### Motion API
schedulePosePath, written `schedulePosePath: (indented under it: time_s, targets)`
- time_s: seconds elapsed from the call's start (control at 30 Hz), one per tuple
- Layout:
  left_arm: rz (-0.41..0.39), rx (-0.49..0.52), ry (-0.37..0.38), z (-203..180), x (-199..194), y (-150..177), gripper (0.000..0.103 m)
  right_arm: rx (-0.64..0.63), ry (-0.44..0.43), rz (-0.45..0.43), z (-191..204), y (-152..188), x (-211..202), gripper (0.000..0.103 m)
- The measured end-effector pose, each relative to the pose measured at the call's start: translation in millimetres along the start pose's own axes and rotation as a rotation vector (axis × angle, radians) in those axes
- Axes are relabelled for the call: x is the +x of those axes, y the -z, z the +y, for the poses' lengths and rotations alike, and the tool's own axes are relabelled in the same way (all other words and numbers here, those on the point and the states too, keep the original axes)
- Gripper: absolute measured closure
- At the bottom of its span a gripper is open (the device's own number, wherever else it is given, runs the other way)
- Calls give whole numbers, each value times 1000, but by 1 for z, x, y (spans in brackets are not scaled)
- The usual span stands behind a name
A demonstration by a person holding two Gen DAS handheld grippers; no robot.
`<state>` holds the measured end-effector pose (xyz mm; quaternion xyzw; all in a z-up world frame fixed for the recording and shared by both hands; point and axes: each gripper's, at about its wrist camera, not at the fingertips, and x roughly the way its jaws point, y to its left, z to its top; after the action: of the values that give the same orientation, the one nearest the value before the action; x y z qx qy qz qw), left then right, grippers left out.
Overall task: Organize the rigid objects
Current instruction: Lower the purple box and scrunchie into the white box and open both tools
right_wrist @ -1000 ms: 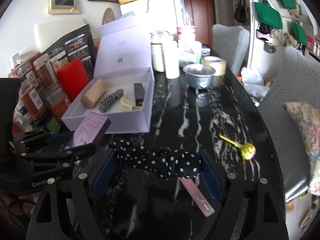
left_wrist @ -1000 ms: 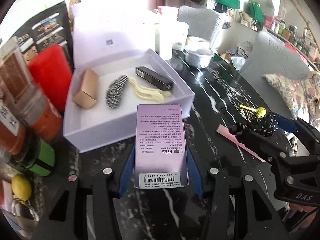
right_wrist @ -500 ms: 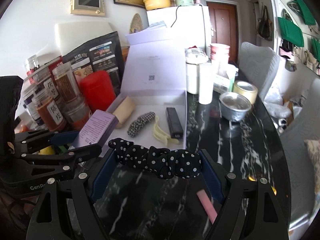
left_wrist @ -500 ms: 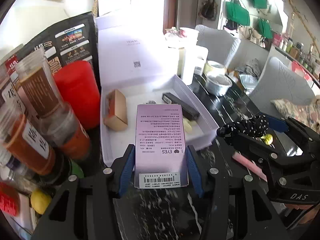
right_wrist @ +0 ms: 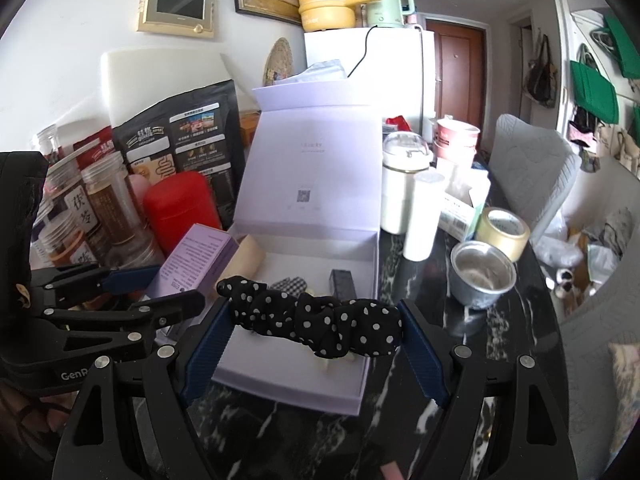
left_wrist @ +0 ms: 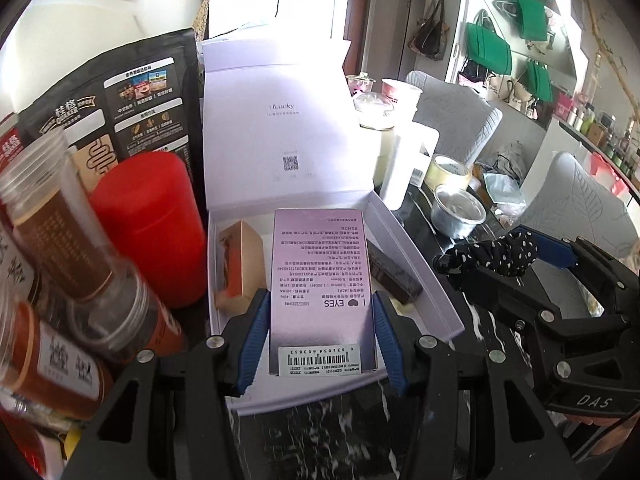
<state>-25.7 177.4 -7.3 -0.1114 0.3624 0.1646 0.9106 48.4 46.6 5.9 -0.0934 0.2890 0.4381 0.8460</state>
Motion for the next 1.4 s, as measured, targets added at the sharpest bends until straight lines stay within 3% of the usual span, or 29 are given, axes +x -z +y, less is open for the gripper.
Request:
schedulePosePath:
  time_s: [0.7, 1.13, 1.4]
  targets:
    - [-16, -14, -66, 14, 65, -60, 53, 12, 0, -15, -24, -56, 65, 21]
    - [45, 1, -59, 19, 102, -59, 53, 40, -27, 44, -36, -62, 107, 21]
    - [124, 11, -72, 18, 128, -50, 53, 40, -83, 101, -34, -54, 131, 21]
